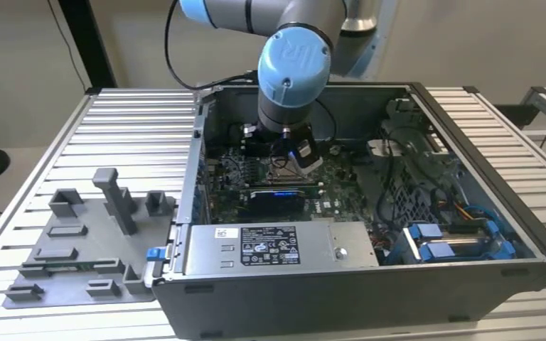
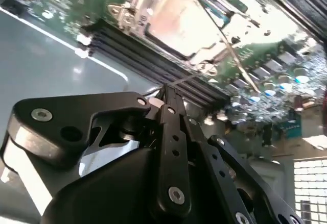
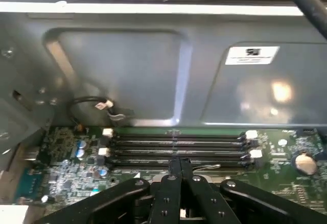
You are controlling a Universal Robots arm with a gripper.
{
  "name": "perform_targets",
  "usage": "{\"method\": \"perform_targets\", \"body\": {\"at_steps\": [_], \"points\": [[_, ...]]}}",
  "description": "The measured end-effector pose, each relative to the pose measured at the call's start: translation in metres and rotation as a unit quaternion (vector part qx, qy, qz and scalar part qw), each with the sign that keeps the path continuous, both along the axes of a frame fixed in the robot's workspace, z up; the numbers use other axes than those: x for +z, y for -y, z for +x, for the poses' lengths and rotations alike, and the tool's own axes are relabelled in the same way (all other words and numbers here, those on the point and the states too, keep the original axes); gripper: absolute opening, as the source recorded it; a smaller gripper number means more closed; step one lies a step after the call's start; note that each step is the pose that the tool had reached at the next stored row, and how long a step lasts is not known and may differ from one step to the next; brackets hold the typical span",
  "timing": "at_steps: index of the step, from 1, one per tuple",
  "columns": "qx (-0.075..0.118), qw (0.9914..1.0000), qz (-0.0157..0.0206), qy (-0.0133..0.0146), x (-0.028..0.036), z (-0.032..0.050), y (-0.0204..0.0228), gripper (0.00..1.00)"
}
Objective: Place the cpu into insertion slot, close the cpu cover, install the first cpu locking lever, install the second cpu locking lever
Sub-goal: 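Install the first cpu locking lever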
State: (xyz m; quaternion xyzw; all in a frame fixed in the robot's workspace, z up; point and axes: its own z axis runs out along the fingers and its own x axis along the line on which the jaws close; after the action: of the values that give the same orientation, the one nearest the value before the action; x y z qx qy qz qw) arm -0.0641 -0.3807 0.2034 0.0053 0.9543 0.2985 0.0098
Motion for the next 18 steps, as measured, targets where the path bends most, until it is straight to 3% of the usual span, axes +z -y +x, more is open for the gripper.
{"method": "perform_targets", "body": {"at_steps": [3,4,6,8,10,14,15,18], "points": [[0.001,0.99999,-0.004,0.0008,-0.002,-0.0072,-0.0087,0.0],[0.001,0.99999,-0.004,0.001,-0.0031,-0.0091,-0.0097,0.0],[0.001,0.99999,-0.0041,0.0034,-0.0051,-0.0142,-0.0101,0.0],[0.002,0.99995,-0.0041,0.0092,-0.0069,-0.0197,-0.0101,0.0],[0.002,0.99993,-0.0043,0.0111,-0.0085,-0.0243,-0.0102,0.0],[0.002,0.99978,-0.0181,0.0104,-0.0096,-0.0262,-0.01,0.0],[0.002,0.99975,-0.0199,0.0104,-0.0103,-0.0262,-0.01,0.0],[0.002,0.99968,-0.0187,0.0171,-0.0122,-0.0264,-0.0081,0.0]]}}
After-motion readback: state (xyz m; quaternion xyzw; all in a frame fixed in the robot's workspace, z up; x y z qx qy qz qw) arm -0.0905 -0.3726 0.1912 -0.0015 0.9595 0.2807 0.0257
